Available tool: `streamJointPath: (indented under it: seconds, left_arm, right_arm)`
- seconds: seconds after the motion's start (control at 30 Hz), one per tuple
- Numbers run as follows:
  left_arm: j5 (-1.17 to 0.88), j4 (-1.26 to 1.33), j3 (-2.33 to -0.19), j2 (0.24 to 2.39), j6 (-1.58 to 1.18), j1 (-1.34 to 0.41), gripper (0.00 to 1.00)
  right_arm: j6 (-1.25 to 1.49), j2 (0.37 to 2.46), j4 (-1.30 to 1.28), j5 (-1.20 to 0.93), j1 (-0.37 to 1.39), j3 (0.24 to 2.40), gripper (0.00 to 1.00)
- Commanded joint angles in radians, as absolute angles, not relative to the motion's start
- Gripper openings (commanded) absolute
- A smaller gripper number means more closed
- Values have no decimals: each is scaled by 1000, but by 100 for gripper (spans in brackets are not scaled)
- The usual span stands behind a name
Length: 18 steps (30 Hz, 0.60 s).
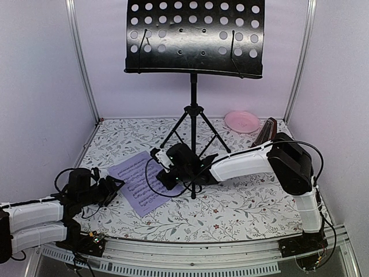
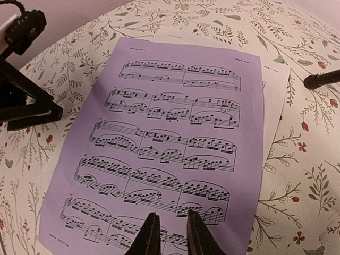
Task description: Set up the instrument practice props
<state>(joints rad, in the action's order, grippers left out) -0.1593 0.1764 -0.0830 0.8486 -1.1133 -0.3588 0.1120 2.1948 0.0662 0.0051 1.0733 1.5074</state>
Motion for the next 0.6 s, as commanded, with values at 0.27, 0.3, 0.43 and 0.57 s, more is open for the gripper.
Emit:
streamJointPath:
  seconds: [0.27, 0.3, 0.43, 0.57]
  left_arm:
    - [-200, 299, -53, 920, -1137, -344, 71]
    - [-202, 305, -53, 927, -1138, -344, 71]
    - [-208, 336, -56, 957, -1137, -344, 71]
    - [-212, 367, -55, 988, -1136, -344, 71]
  right_arm:
    - [91, 2304, -30, 65, 1078, 1590, 8]
    - [90, 2309, -29, 63, 1078, 1591, 8]
    - [88, 2320, -30, 52, 1078, 1590, 6]
    - [86, 2328, -31, 43, 1078, 1589, 6]
